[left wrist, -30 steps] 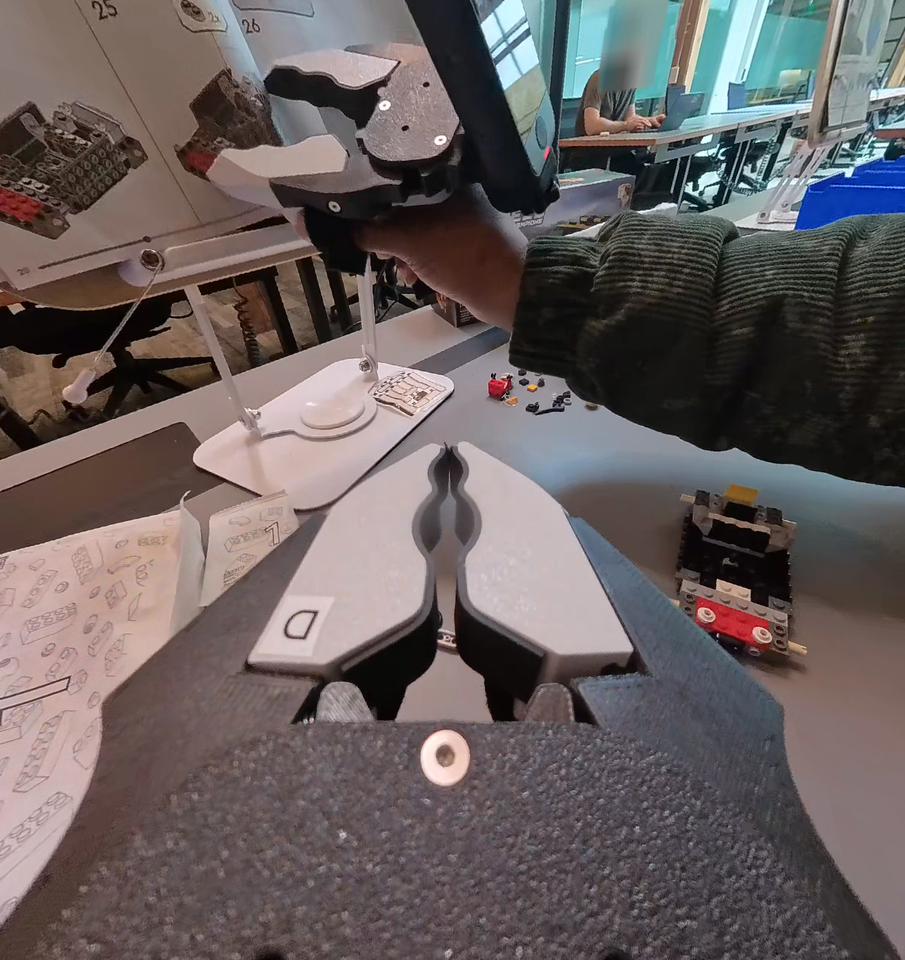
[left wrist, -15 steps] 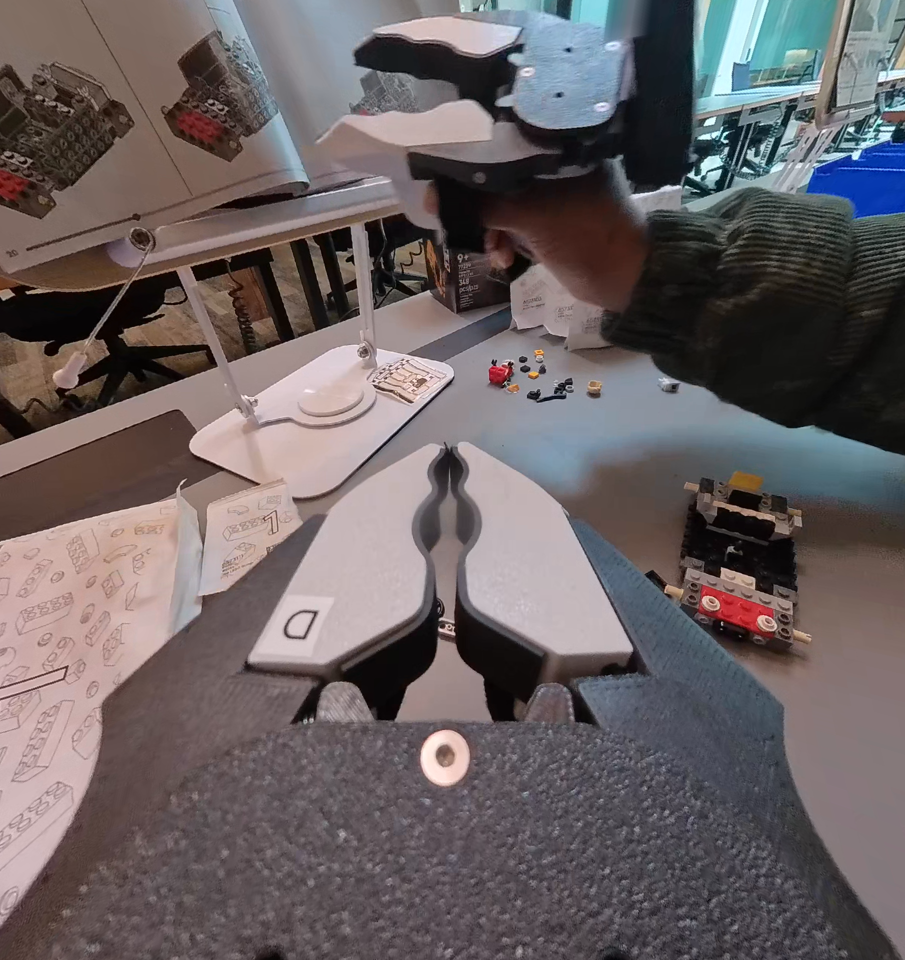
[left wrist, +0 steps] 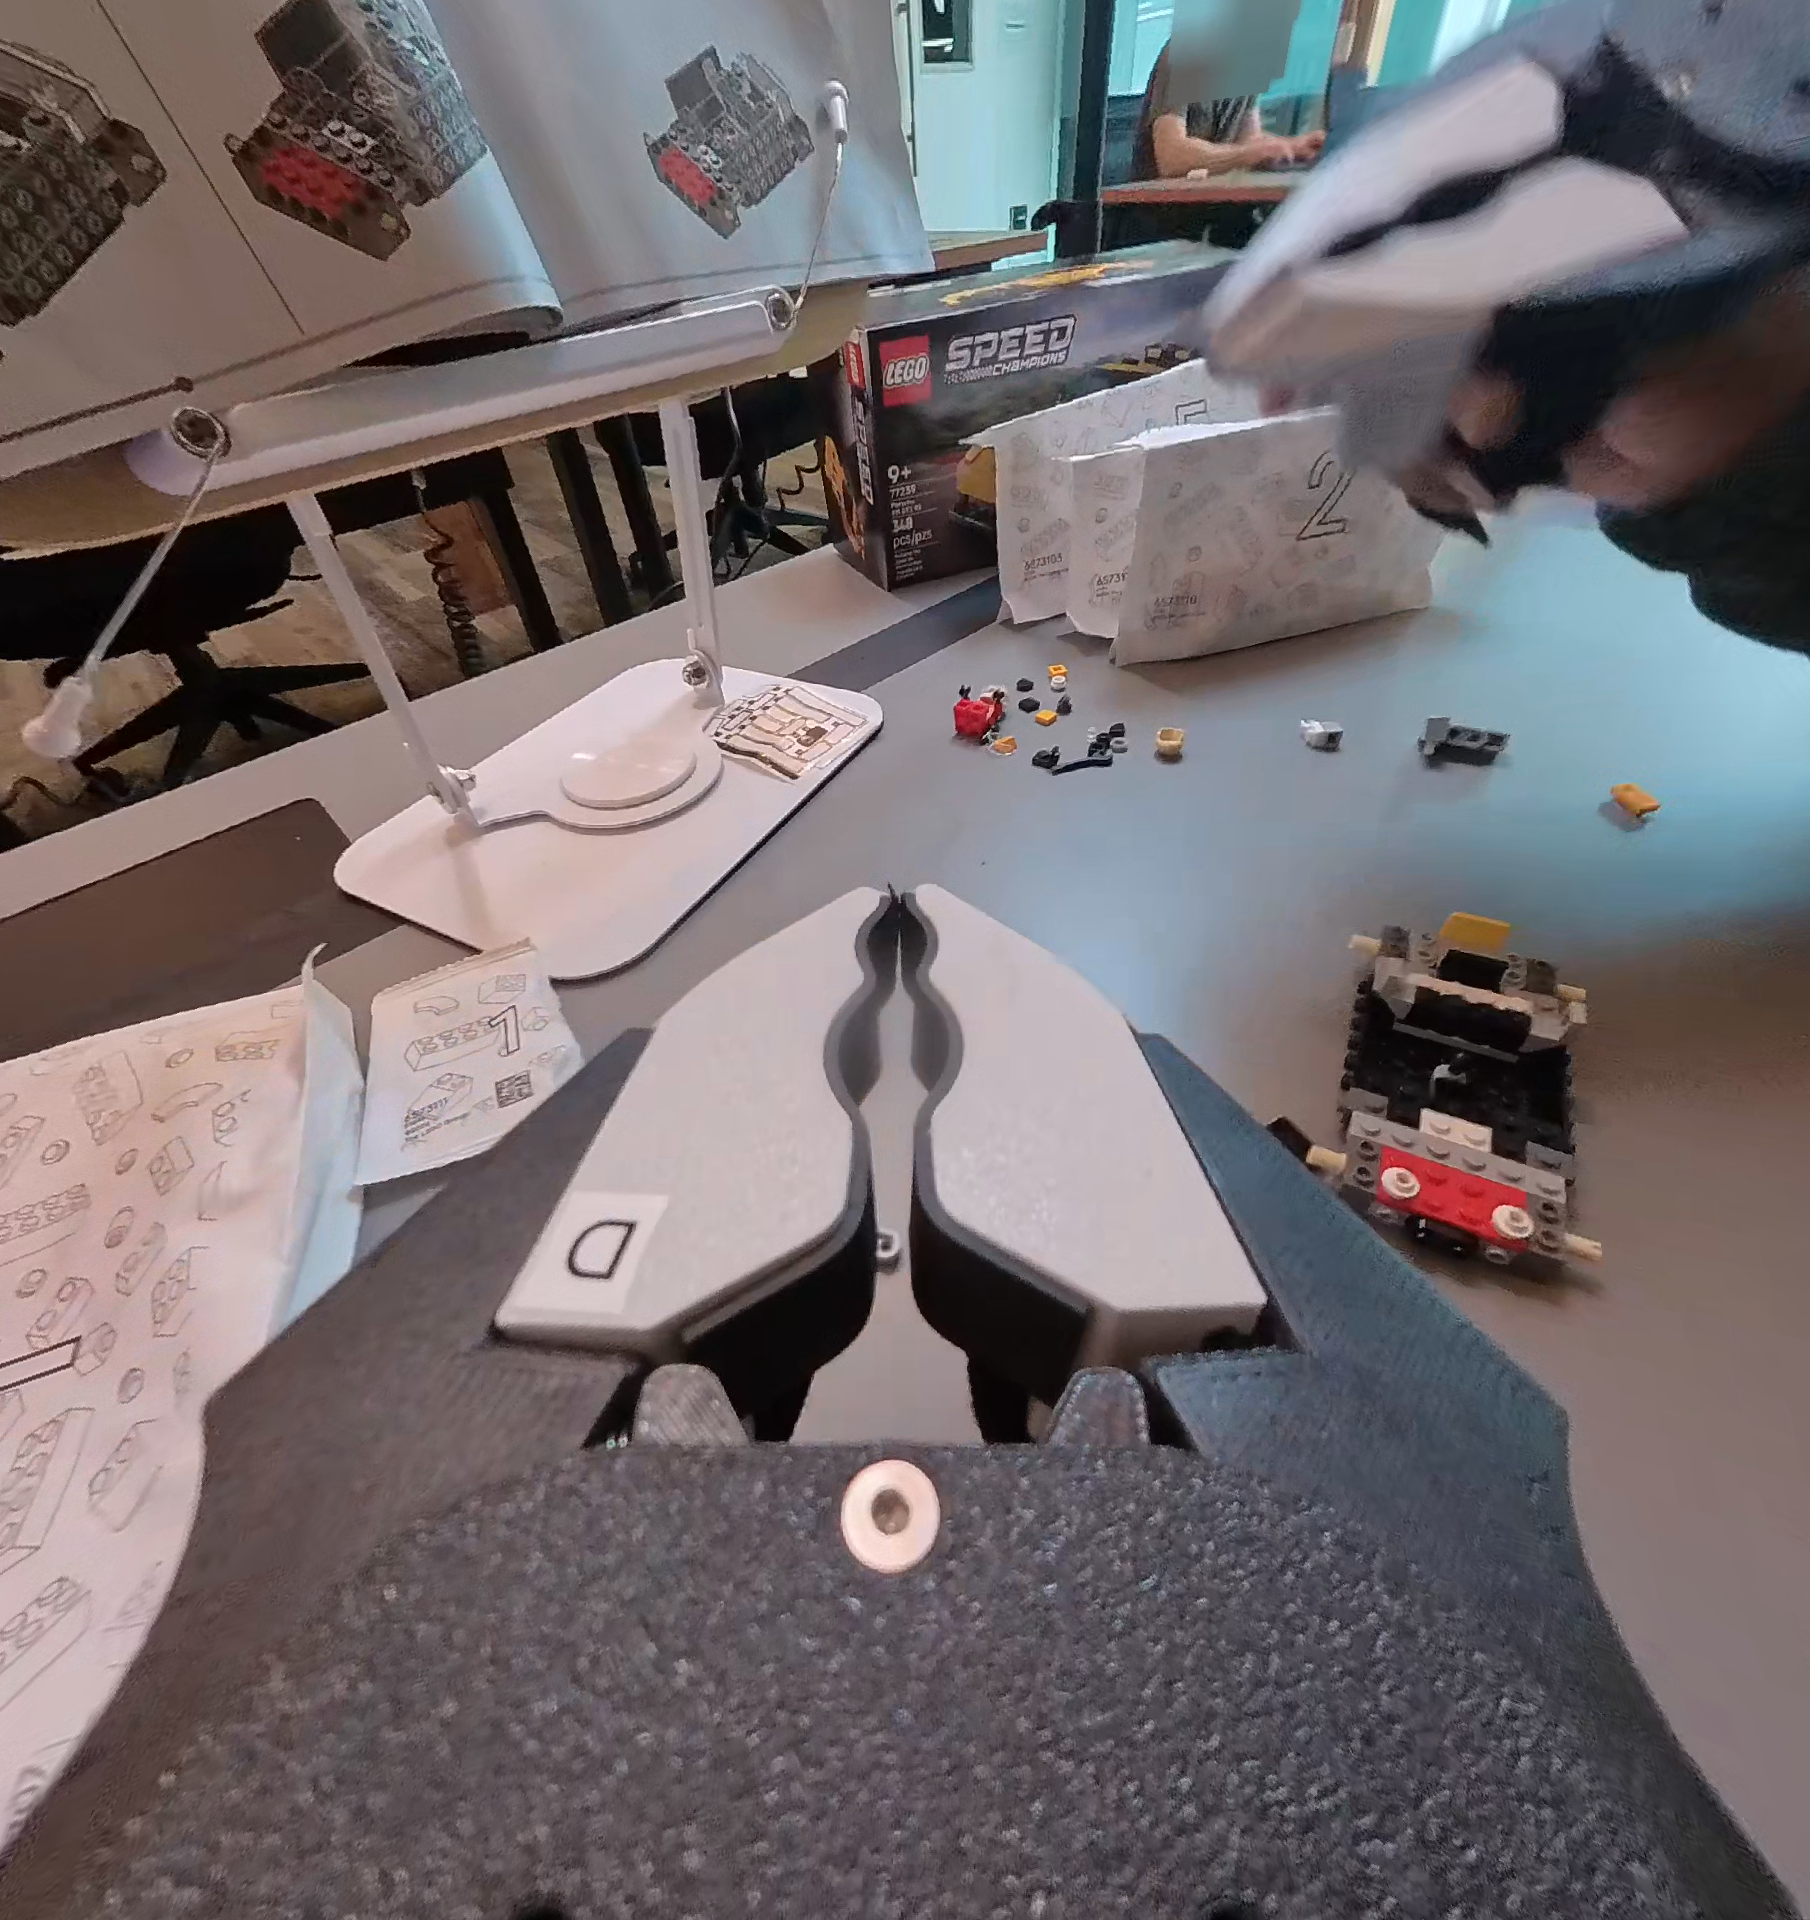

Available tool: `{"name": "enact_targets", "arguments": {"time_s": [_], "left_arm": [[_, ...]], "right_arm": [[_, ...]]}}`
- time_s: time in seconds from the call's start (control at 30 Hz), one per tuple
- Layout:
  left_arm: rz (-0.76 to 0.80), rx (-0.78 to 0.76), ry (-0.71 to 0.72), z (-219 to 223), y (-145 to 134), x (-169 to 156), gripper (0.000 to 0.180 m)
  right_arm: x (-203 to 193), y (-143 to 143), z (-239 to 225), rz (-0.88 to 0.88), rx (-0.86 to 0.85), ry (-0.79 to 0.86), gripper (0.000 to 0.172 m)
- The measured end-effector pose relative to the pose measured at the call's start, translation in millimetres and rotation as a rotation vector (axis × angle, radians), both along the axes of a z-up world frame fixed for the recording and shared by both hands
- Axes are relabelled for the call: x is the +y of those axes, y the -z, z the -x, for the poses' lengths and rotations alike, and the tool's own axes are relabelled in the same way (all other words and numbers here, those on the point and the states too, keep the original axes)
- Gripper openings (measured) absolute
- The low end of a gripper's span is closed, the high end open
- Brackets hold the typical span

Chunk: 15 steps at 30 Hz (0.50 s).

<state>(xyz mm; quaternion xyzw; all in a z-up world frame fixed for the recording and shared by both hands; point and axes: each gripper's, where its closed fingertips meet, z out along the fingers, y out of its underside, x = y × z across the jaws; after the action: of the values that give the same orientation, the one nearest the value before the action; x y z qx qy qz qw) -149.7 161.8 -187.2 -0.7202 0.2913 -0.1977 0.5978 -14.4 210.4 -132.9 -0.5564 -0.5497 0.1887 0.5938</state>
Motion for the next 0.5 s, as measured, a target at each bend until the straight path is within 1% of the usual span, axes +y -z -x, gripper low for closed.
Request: {"name": "enact_targets", "arguments": {"time_s": [0.07,0.1,0.13,0.2,0.27,0.33,0.43,0.5], "left_arm": [[0.019,-0.033,0.019,-4,-2,-2,0.000],[0.030,-0.037,0.035,-6,-1,-3,0.000],[0.038,-0.031,0.056,-10,1,-5,0.000],[0.046,-0.006,0.107,-20,5,-10,0.002],[0.082,0.031,0.180,-34,15,-17,0.006],[0.136,0.075,0.267,-50,28,-28,0.016],[0.196,0.157,0.398,-75,48,-48,0.030],[0.229,0.226,0.461,-91,62,-61,0.040]], "right_arm": [[-40,26,-3,0.128,-0.075,-0.160,0.000],[-56,40,-7,0.192,-0.120,-0.208,0.000],[-68,54,-11,0.247,-0.168,-0.227,0.001],[-87,82,-18,0.323,-0.257,-0.239,0.008],[-102,103,-22,0.381,-0.305,-0.257,0.012],[-108,113,-20,0.405,-0.300,-0.266,0.012],[-101,121,-14,0.449,-0.294,-0.266,0.011],[-101,125,-8,0.494,-0.309,-0.304,0.012]]}}
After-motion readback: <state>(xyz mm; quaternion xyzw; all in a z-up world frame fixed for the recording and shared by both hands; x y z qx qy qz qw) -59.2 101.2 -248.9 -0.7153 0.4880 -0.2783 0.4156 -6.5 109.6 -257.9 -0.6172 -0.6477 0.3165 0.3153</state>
